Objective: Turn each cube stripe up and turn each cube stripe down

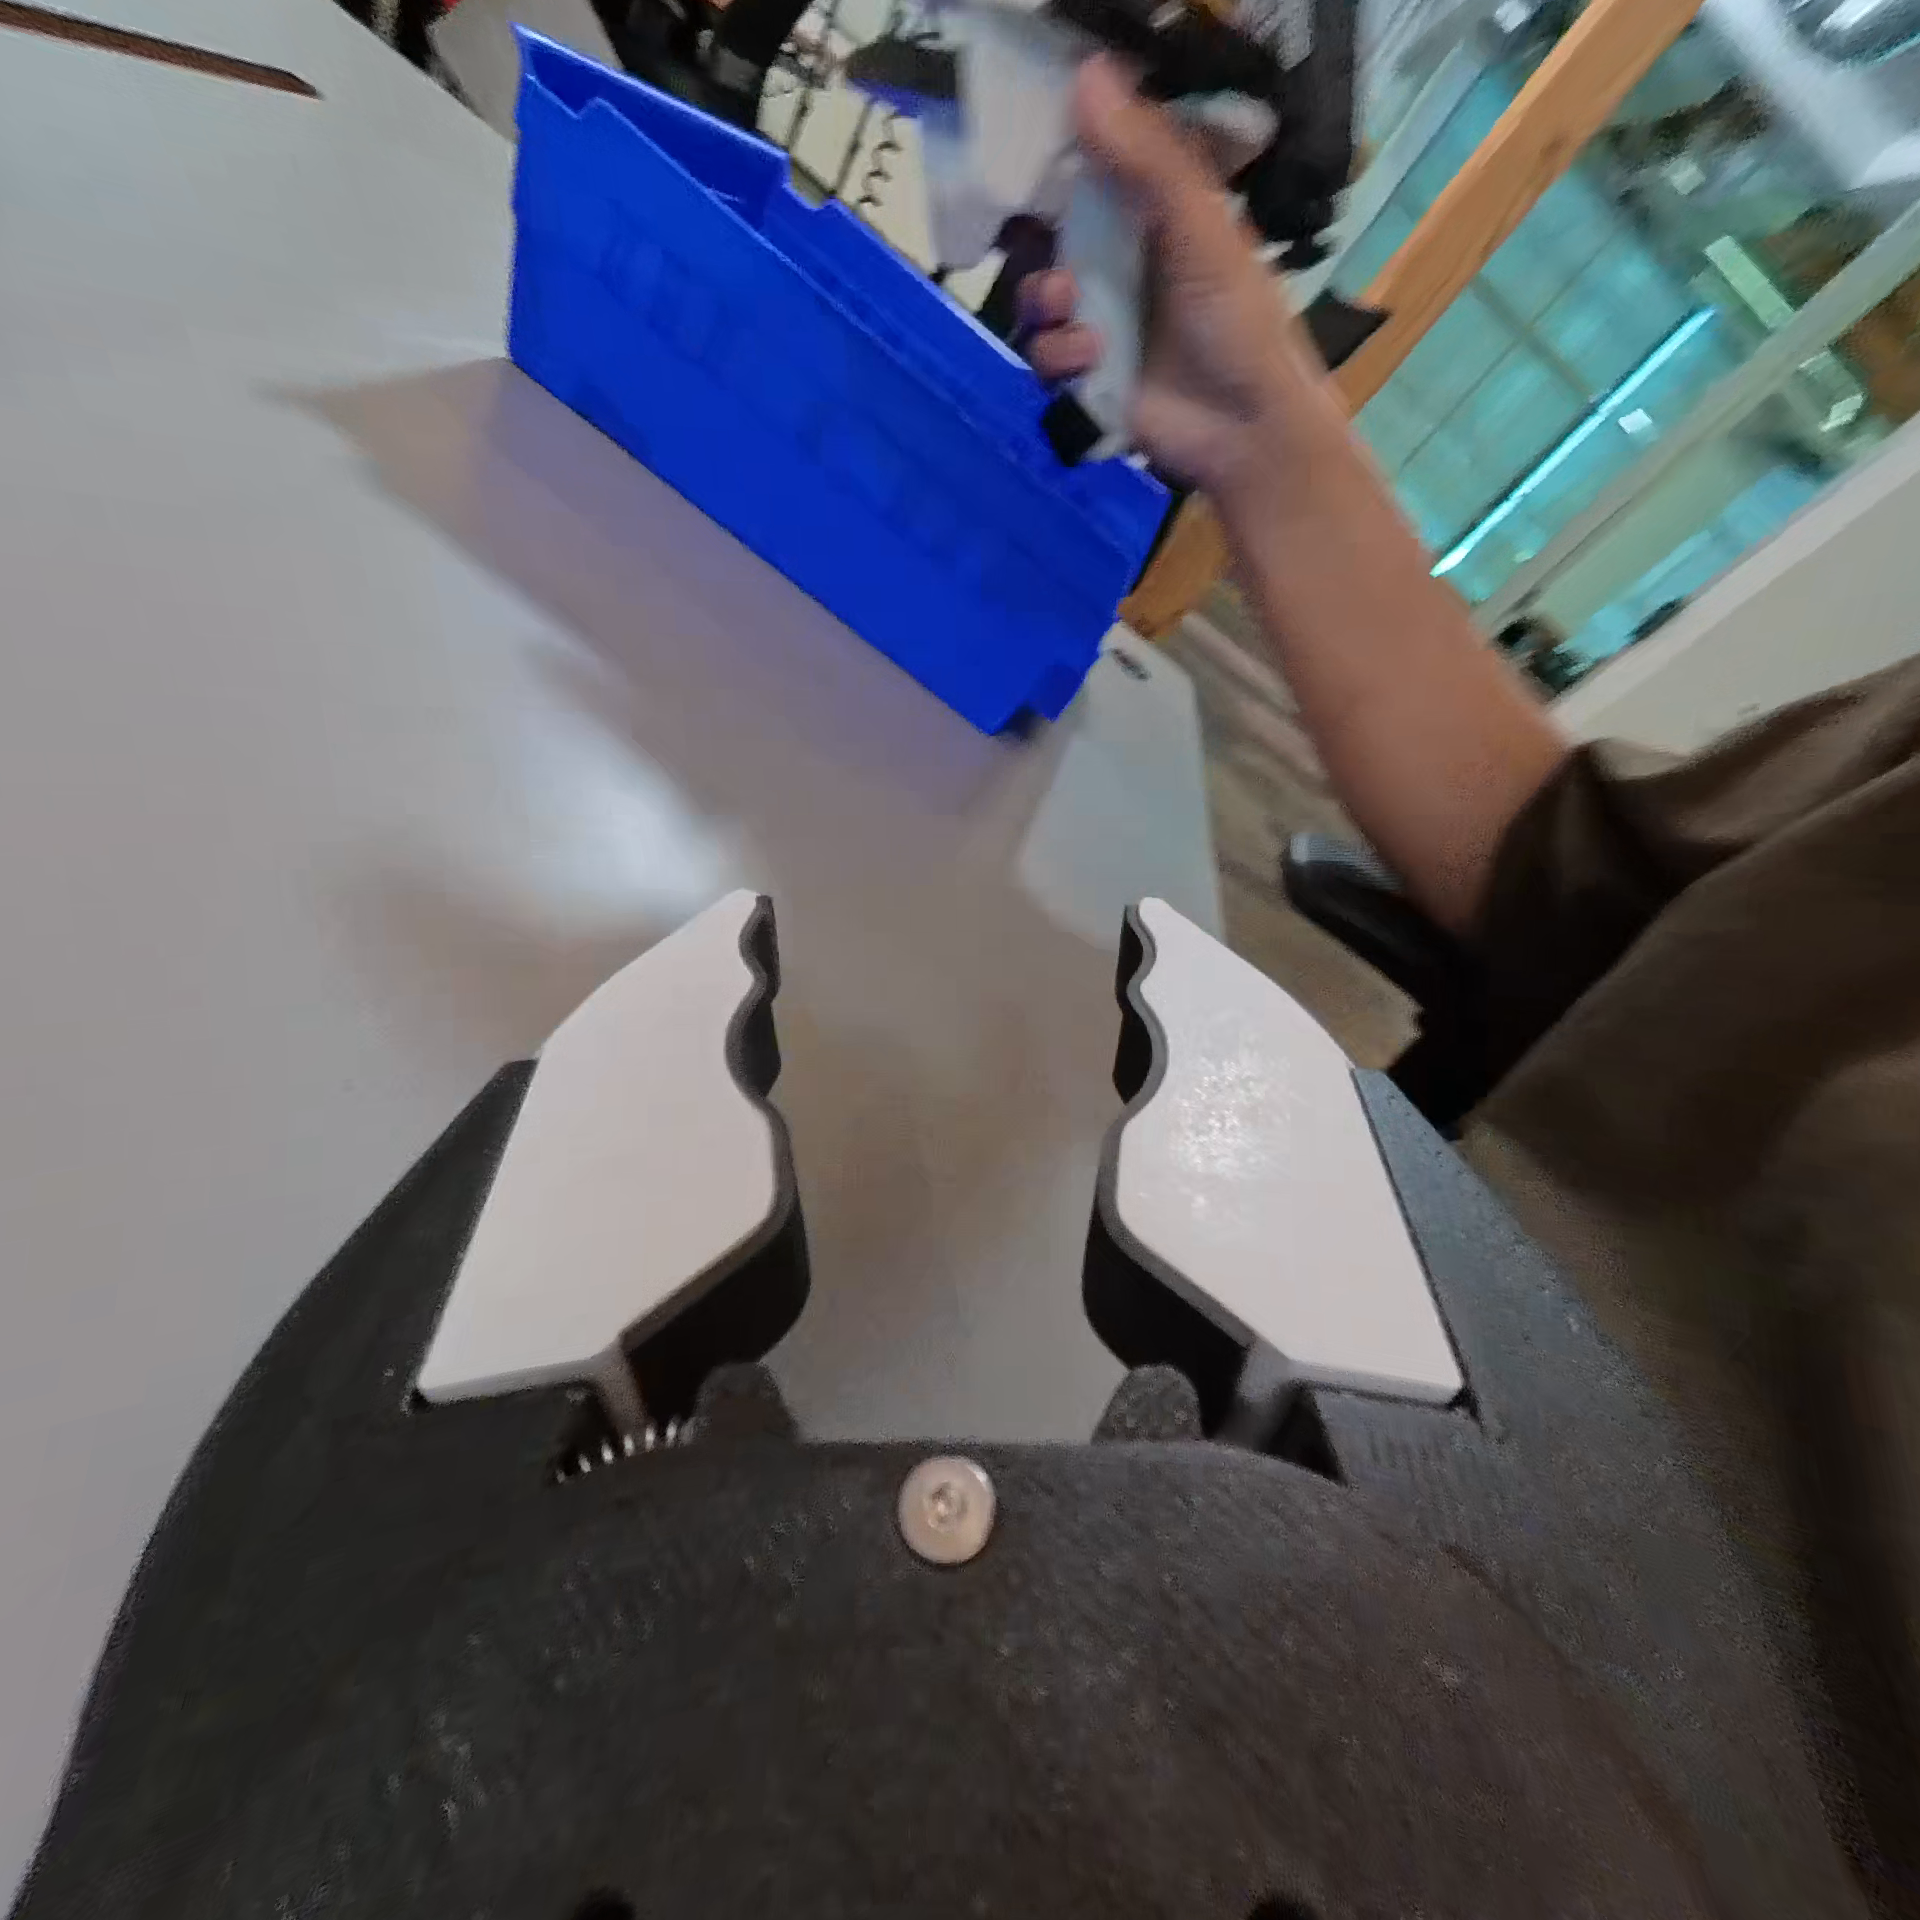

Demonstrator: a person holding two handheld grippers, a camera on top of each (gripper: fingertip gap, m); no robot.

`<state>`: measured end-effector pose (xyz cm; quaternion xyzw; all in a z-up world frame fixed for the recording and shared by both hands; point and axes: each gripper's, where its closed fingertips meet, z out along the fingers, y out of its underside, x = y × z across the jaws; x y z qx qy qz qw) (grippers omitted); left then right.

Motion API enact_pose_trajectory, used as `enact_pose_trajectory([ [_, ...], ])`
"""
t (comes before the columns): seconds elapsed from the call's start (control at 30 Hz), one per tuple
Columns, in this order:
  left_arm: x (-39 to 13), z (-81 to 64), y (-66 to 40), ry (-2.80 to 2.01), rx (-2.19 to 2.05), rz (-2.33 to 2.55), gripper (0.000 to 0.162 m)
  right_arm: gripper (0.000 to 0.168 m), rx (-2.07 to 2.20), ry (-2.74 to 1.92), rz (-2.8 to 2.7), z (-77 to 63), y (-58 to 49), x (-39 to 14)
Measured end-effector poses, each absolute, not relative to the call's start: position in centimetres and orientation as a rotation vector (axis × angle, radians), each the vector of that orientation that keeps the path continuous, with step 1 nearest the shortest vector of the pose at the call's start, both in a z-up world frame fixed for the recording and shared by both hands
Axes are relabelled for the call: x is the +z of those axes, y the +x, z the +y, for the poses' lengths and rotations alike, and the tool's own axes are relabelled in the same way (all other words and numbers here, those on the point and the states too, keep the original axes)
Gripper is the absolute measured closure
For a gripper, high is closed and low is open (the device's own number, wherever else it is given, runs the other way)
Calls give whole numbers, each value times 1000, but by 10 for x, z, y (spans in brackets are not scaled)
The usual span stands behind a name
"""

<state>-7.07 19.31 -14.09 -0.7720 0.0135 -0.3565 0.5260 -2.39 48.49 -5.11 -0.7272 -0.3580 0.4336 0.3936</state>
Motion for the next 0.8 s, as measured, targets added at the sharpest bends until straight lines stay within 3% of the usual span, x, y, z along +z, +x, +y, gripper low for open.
enact_pose_trajectory([
  [0.07,-144,192,-66,-1882,-780,40,97,95,1273,-1767,-1070,415,-36,-34],
  [0.2,-127,183,-64,-1838,-612,27,97,111,1476,-1539,-1156,298,-56,-45],
  [0.33,-106,157,-127,-1777,-50,-135,91,108,1608,-1670,-1393,209,-75,-124],
  [0.5,-73,74,-215,-1689,651,-385,86,120,1452,-1438,-1616,199,-88,-125],
  [0.67,-99,-4,-252,-1803,1029,-548,84,119,1670,-1457,-1569,180,-117,-113],
  [0.8,-137,-36,-259,-1927,964,-673,86,114,1824,-1476,-1577,155,-136,-111],
])
